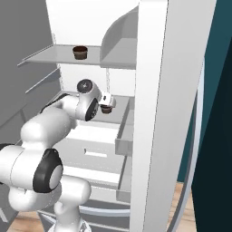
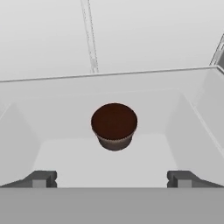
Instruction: Take the cupcakes from the fridge and place them on the empty tray on the dining counter.
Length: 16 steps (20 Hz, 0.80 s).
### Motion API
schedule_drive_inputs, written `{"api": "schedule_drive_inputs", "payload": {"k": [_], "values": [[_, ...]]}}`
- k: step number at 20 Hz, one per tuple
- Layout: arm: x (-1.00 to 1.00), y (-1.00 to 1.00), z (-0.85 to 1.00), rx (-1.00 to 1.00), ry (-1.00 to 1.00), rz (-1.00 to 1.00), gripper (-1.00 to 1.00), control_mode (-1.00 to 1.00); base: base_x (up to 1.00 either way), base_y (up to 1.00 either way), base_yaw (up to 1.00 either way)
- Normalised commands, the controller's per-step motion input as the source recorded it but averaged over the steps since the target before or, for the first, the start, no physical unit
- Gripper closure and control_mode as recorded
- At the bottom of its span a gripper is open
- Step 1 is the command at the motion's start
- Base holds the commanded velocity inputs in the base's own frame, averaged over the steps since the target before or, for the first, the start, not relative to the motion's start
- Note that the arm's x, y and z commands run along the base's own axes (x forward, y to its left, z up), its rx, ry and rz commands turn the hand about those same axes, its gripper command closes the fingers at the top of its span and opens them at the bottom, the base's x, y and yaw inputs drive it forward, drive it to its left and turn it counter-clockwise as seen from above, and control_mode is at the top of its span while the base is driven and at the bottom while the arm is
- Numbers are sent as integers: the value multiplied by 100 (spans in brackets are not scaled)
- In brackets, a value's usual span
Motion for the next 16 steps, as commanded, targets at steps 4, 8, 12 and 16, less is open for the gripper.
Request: {"api": "schedule_drive_inputs", "payload": {"k": [4, 8, 12, 16], "values": [[31, -1, -16, 0, 0, 0, -100, -100, 0, 0, 0], [24, 0, -16, 0, 0, 0, -100, -100, 0, 0, 0], [24, -1, -15, 0, 0, 0, -100, -100, 0, 0, 0], [24, -1, -15, 0, 0, 0, -100, -100, 0, 0, 0]]}}
